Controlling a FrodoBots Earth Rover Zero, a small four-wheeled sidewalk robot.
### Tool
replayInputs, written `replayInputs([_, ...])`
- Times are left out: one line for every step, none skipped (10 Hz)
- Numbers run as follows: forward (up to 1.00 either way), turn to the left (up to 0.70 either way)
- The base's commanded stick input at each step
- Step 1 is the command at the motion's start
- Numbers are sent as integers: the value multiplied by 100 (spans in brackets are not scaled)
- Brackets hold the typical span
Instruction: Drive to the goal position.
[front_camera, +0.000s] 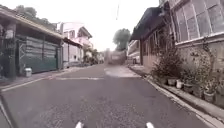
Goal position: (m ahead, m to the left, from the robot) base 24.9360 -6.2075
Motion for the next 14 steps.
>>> replayInputs([70,0])
replayInputs([70,0])
replayInputs([70,0])
replayInputs([70,0])
replayInputs([70,0])
replayInputs([70,0])
replayInputs([70,0])
replayInputs([70,0])
replayInputs([70,0])
replayInputs([70,0])
replayInputs([70,0])
replayInputs([70,0])
replayInputs([70,0])
replayInputs([70,0])
